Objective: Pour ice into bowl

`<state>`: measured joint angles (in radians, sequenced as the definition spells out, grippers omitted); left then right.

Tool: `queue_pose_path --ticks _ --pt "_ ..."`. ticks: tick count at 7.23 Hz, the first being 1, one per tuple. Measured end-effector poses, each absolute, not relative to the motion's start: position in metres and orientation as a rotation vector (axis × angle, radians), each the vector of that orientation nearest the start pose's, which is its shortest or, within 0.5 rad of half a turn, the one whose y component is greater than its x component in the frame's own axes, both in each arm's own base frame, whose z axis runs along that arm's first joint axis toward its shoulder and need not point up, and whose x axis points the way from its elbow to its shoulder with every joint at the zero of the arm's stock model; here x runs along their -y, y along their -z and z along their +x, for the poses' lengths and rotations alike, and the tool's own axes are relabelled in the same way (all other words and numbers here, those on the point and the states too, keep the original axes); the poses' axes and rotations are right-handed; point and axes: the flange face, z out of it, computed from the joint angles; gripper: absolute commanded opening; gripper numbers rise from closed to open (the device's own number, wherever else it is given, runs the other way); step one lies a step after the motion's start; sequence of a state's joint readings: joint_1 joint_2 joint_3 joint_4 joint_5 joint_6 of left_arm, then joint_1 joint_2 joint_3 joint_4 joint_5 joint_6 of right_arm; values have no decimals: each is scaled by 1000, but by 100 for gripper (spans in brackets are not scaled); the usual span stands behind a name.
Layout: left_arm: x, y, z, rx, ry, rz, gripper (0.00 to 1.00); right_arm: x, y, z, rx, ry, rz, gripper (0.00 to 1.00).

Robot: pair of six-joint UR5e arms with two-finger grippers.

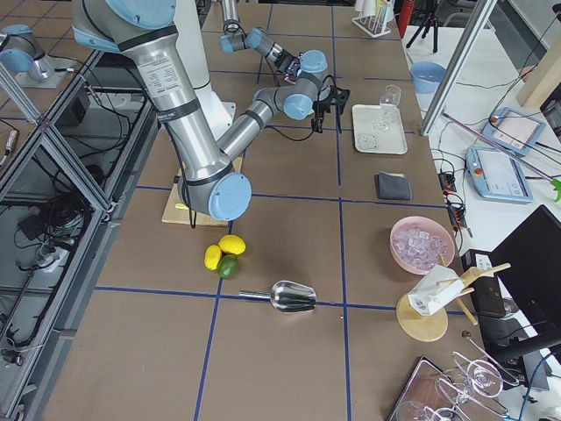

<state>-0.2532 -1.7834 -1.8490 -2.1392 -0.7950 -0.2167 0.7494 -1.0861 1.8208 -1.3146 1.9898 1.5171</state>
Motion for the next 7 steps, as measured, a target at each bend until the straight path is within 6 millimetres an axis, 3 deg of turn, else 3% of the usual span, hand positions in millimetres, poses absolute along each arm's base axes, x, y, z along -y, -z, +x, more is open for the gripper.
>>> queue_pose_path --ticks 3,4,7 --pt "339 -354 446 -532 -19 1100 0 490 -242 -390 1057 -423 29 100" --pt "338 -374 427 -650 126 1082 0 490 -242 -389 1057 -423 31 100" --pt "314 -529 335 -819 274 1109 0 499 -270 -354 1029 -461 32 100"
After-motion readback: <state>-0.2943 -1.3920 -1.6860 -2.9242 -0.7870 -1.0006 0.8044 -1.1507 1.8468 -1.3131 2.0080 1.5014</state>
